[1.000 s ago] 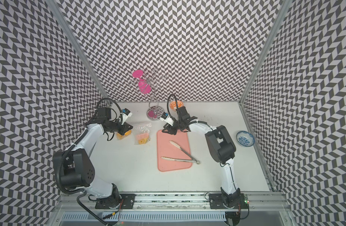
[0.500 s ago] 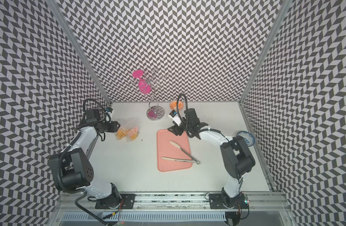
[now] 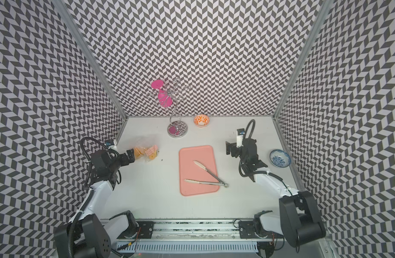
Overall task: Put the cookies into a resealable bag to prevent moisture
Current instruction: Place the ziploc bag at the center of the board, then reset both arms
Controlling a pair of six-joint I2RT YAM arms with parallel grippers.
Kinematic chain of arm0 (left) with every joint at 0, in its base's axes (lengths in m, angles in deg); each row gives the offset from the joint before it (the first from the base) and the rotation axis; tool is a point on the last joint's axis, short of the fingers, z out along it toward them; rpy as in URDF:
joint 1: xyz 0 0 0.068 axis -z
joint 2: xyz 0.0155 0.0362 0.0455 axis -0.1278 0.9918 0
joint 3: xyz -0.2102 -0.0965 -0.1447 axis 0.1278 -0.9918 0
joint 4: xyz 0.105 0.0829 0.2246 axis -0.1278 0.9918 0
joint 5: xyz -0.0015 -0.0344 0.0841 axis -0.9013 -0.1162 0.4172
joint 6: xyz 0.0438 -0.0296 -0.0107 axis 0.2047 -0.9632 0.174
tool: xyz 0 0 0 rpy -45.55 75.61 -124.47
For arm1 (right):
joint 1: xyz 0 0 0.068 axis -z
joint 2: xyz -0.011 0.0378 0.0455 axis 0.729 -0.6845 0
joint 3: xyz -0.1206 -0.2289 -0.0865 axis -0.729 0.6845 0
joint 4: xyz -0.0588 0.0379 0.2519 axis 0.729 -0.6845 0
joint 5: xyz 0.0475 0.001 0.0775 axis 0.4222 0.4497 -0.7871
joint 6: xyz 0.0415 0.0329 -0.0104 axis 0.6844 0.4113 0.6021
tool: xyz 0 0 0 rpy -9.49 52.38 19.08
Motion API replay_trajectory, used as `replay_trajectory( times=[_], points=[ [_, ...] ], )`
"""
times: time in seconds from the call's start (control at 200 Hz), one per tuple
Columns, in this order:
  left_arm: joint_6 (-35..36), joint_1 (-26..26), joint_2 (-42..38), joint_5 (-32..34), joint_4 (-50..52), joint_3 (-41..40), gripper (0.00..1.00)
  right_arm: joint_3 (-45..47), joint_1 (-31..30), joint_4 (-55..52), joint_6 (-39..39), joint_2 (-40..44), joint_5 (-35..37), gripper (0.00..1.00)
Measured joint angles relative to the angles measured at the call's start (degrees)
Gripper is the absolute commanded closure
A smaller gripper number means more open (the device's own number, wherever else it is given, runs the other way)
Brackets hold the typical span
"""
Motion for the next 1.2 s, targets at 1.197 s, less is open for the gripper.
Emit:
replay_trajectory(
  times=[1.197],
  points=[
    [0.2, 16.1, 13.9, 4.2, -57.2, -17.5, 0.00, 22.0, 5.8, 49.4, -5.0, -10.5, 5.3, 0.00]
  ],
)
